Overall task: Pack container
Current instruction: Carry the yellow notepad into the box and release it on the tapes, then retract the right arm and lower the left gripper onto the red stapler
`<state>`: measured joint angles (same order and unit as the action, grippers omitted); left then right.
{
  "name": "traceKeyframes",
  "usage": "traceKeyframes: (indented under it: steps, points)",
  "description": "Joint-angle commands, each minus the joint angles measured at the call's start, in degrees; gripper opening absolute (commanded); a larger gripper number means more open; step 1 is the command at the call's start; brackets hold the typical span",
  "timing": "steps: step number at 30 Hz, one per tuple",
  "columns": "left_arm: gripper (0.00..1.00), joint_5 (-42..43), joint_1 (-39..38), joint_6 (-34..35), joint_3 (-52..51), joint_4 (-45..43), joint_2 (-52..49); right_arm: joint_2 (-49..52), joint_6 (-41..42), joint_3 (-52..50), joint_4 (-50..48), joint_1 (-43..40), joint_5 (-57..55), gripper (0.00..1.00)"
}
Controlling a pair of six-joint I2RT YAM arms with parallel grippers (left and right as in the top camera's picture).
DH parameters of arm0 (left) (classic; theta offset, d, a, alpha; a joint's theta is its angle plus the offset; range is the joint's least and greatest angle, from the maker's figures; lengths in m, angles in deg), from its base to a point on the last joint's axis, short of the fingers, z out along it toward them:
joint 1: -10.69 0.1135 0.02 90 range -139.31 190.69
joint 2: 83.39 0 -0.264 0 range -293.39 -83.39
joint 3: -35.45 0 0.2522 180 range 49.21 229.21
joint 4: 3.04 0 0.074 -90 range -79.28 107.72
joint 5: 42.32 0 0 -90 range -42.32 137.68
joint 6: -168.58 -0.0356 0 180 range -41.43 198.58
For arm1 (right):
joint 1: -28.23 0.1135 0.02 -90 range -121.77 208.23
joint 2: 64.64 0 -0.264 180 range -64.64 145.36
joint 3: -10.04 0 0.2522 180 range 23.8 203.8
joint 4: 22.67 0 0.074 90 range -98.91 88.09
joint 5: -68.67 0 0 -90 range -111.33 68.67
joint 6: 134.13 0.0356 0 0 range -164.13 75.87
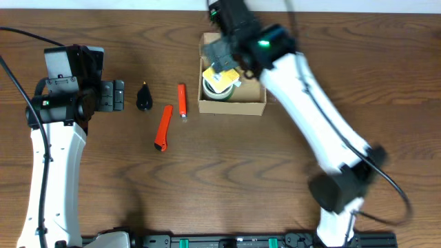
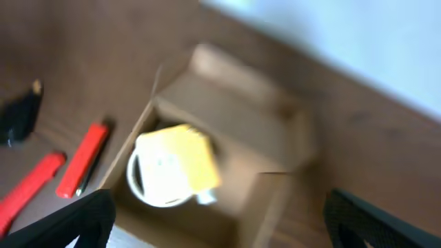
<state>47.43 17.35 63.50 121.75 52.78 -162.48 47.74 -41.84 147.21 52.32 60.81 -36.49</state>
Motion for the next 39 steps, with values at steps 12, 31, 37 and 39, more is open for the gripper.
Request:
traceKeyframes:
  steps: [12,31,37,39]
  points:
    - [0.95,5.01,0.17,-0.11,1.22,-1.14,-0.15,-12.44,4.61,1.22,10.23,-31.93,-0.79,0.99]
    - [0.7,32.26,0.04,11.34,1.22,-0.33,-0.31,-5.6,5.6,0.11,17.0,-46.84,8.52,0.99]
    - [0.36,16.24,-0.96,15.54,1.25,1.11,-0.31,-5.6,5.6,0.11,17.0,-46.86,8.52,0.99]
    - [0.36,13.33,-1.44,15.52,1.66,1.46,-0.94,-5.6,5.6,0.11,17.0,-46.84,8.55,0.99]
